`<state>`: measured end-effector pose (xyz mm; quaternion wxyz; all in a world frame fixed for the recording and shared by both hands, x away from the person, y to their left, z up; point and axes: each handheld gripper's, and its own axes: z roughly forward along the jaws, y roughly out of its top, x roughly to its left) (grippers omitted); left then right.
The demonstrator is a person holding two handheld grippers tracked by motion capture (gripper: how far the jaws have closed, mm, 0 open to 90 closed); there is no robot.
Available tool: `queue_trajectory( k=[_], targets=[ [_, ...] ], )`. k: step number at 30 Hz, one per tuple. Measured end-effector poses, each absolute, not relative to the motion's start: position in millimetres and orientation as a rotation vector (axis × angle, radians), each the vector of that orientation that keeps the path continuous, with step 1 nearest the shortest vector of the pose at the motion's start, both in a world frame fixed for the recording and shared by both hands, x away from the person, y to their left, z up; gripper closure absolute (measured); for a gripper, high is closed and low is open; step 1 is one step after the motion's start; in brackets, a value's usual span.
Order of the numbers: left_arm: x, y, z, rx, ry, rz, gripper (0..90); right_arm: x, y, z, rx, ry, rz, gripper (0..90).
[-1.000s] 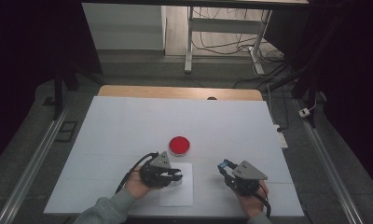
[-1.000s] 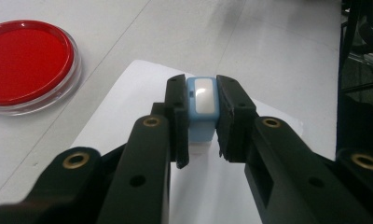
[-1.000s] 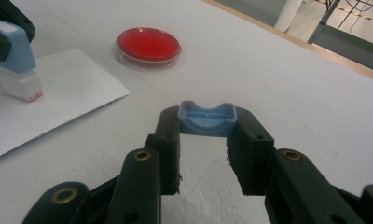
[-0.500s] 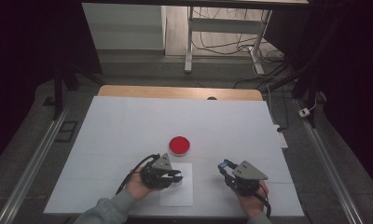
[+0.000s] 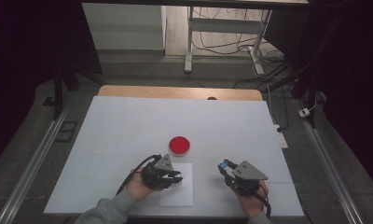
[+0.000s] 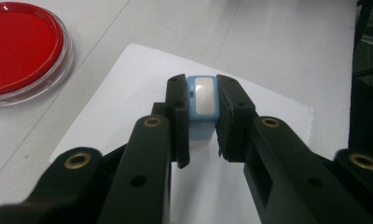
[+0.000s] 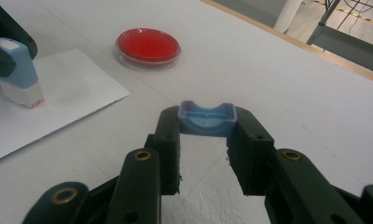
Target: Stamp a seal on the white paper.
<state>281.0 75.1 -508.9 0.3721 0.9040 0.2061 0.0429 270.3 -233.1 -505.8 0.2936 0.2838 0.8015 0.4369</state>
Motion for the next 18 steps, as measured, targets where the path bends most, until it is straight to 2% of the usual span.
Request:
queue_trajectory(
  k=[18],
  targets=[
    [274.2, 71.4, -508.1, 2.350, 0.510, 0.176, 76.5, 269.6, -232.7, -505.5, 0.754, 2.136, 1.159, 65.3]
  ],
)
